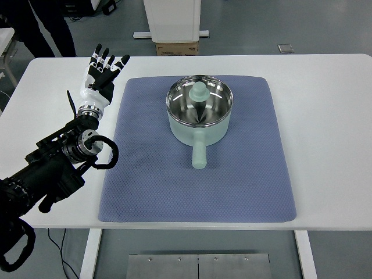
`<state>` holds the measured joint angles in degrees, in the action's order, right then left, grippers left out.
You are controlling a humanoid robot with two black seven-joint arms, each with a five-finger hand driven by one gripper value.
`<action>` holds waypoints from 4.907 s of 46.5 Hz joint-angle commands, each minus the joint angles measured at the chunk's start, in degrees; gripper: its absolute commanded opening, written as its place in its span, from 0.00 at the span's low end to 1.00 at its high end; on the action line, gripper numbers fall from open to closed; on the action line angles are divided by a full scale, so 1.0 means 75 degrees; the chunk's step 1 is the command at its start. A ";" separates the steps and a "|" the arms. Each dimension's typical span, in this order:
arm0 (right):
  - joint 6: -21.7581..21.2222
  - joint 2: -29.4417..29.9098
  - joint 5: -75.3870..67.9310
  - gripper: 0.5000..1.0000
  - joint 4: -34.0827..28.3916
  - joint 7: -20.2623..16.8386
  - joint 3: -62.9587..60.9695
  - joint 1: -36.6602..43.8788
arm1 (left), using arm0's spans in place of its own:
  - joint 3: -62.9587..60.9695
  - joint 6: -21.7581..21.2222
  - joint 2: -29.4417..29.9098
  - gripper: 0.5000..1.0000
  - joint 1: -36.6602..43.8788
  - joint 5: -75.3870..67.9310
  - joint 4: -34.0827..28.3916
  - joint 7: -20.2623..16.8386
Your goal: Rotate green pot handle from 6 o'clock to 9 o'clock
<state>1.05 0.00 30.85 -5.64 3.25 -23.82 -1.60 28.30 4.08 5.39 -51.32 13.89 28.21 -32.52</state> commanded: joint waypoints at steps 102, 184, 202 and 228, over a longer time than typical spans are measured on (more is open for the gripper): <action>0.0000 0.0000 0.0000 1.00 -0.0010 0.0000 0.0000 0.0002 | -0.0082 0.1962 0.1976 1.00 -0.2485 -0.8916 0.2567 0.0855; 0.0000 0.0000 0.0000 1.00 0.0013 0.0000 0.0000 0.0002 | -0.3656 0.3475 0.0910 1.00 -0.5287 -1.5105 0.5098 -0.0331; 0.0000 0.0000 0.0000 1.00 0.0013 0.0000 0.0000 0.0002 | -0.3913 0.3510 0.0922 1.00 -0.4958 -1.5515 0.5087 -0.0331; 0.0000 0.0000 0.0000 1.00 0.0013 0.0000 0.0000 0.0002 | -0.4359 0.3498 0.0863 1.00 -0.4724 -1.5926 0.5063 -0.0331</action>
<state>1.05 0.00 30.85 -5.60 3.25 -23.82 -1.59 -4.07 30.32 11.96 -87.16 -105.56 66.18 -35.00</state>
